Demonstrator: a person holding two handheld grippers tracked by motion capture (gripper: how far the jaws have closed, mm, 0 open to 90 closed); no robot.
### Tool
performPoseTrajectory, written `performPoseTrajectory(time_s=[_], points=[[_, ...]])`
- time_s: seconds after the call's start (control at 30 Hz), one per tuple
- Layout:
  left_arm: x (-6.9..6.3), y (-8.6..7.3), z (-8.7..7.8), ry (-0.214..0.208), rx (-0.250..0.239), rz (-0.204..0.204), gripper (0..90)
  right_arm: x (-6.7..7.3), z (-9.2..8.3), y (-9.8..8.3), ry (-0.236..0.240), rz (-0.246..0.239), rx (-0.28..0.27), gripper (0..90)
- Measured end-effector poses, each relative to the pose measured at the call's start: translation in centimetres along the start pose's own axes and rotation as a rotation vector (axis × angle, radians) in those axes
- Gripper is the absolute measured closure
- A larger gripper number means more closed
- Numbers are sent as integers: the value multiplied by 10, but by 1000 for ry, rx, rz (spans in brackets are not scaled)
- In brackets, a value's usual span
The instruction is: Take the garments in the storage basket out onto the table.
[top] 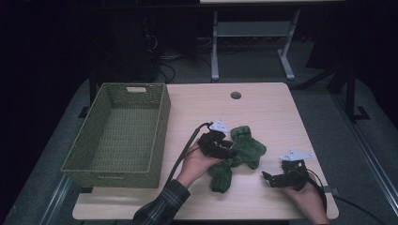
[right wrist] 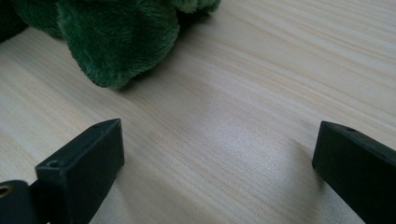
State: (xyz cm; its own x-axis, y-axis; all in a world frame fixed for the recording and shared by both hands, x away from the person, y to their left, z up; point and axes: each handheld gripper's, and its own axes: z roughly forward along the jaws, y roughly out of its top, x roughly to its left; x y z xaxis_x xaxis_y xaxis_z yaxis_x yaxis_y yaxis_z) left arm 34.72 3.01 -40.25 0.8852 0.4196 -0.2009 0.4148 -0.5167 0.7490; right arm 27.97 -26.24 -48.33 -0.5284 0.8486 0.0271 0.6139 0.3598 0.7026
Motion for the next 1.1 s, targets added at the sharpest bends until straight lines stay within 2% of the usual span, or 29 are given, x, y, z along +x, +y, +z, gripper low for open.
performPoseTrajectory(time_s=[0.27,0.6,0.83,0.93,1.0,1.03,1.1], points=[[-11,-21,-24,10,16,25,528,0,0,0,-1,2,0,17],[-25,-64,-35,5,39,15,528,0,0,0,-1,2,0,17],[-26,-73,-22,15,69,38,518,1,0,0,-2,4,0,17],[-25,-76,-12,46,99,71,517,1,0,0,-1,4,0,17],[-23,-77,-7,56,109,74,519,0,0,0,-1,4,0,17],[-21,-77,-6,55,122,85,533,1,0,0,-1,4,0,17],[-20,-77,-4,60,121,80,572,1,0,0,-1,4,0,17]])
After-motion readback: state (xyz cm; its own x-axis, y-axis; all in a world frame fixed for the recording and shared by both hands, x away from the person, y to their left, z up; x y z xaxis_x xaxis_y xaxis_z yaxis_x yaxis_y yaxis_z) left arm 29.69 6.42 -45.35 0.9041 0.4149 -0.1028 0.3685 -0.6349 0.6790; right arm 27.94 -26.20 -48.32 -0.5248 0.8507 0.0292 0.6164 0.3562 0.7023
